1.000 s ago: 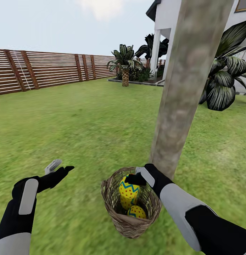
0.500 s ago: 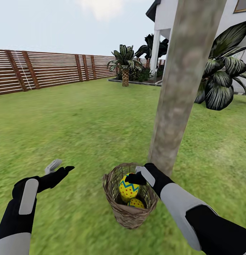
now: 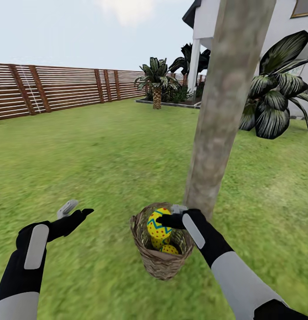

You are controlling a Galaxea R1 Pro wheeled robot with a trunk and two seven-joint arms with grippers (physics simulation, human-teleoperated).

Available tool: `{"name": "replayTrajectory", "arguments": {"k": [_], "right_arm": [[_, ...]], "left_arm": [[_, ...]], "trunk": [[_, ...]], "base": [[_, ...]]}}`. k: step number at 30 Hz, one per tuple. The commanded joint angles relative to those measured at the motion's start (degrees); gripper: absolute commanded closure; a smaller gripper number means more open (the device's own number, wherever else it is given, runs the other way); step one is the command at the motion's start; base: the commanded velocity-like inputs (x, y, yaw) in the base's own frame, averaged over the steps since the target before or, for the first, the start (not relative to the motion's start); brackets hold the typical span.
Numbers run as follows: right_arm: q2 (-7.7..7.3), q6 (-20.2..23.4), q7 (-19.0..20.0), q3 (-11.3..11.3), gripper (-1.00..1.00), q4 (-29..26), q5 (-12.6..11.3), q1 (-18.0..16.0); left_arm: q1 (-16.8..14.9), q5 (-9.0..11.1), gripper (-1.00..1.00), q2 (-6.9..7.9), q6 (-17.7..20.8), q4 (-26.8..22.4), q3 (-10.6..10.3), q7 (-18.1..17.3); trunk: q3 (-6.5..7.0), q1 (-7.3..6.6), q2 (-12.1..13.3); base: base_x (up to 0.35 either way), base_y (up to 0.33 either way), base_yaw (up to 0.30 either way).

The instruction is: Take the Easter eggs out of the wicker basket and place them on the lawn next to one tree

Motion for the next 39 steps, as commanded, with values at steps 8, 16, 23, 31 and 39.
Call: {"name": "replayTrajectory", "arguments": {"k": [8,16,23,31,39], "right_arm": [[-7.38,0.48,12.96,-0.15,1.00,-24.56,-2.26,13.69],[-12.75,5.06,27.23,-0.23,1.00,-25.66,-7.48,15.01],[-24.32,6.35,55.17,-0.40,1.00,-24.48,-7.72,15.02],[-30.44,6.24,54.88,-0.41,1.00,-19.00,-5.40,15.02],[-34.66,5.58,46.29,-4.58,1.00,-5.45,16.36,15.02]], "left_arm": [[-0.04,0.58,-1.00,0.03,0.24,-0.05,0.03,0.45],[-0.04,0.59,-1.00,-0.11,0.24,-0.11,0.03,0.45],[-0.04,0.59,-1.00,-0.22,0.24,-0.11,0.03,0.45],[-0.04,0.68,-1.00,-0.20,0.24,-0.13,0.03,0.36],[-0.04,0.68,-1.00,-0.23,0.24,-0.13,-0.06,0.36]], "trunk": [[1.39,-1.79,3.20],[2.83,-3.55,6.41],[4.08,-5.08,9.22],[5.52,-6.84,12.42],[6.95,-8.60,15.63]], "base": [[-0.020,0.000,0.000],[-0.036,0.000,0.000],[-0.303,0.000,0.000],[-0.019,0.000,0.000],[0.000,0.000,0.000]]}}
